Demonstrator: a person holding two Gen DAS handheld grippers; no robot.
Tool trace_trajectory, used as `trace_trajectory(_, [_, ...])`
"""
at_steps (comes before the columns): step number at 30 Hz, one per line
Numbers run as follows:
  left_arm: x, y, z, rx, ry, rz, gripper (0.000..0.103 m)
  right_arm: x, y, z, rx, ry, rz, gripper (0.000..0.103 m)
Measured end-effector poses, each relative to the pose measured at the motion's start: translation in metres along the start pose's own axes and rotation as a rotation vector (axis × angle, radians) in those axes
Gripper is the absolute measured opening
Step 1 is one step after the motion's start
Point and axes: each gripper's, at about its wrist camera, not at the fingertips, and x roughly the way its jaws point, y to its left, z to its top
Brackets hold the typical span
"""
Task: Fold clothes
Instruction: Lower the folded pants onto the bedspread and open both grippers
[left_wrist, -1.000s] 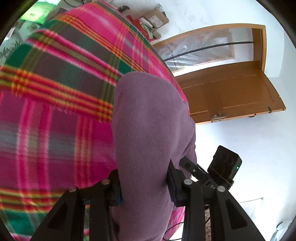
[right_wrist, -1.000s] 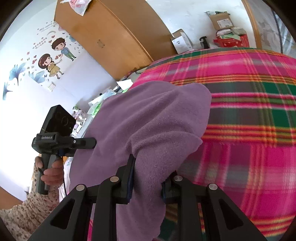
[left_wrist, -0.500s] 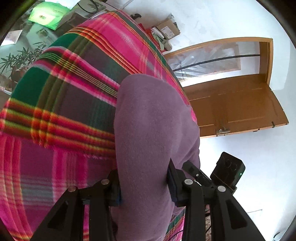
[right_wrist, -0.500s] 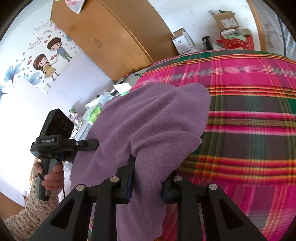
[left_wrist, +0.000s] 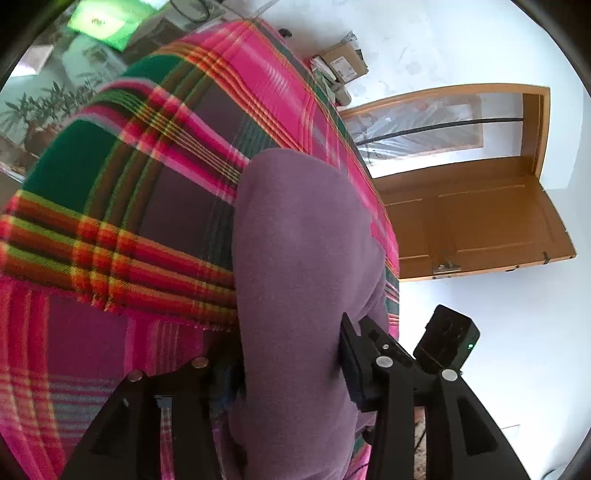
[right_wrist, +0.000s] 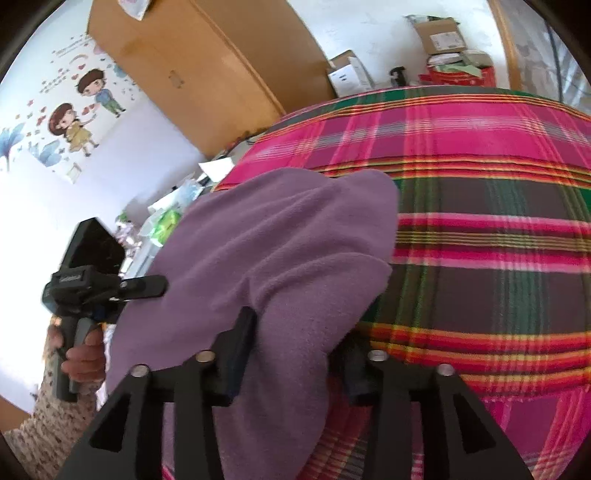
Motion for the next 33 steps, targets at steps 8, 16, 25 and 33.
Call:
trace_trajectory(8, [-0.039, -0.012, -0.044, 0.081, -0.152, 0.165, 0.049, -0.014, 0.012, -0.012, -0.010, -0.018, -0.084, 0.048])
trace_trajectory(16, [-0.103, 0.000, -0.010, 0.140, -0.283, 0.362, 0.049, -0.035, 0.033, -0.037, -0.049, -0.062, -0.206, 0.053])
trace_trajectory(25, [-0.100, -0.034, -0.023, 0.260, -0.415, 0.521, 0.049, -0.061, 0.073, -0.078, -0.139, -0.145, -0.351, 0.053])
trace_trajectory(33, [-0.084, -0.033, -0.039, 0.288, -0.425, 0.596, 0.049, -0.056, 0.101, -0.110, -0.206, -0.157, -0.407, 0.053])
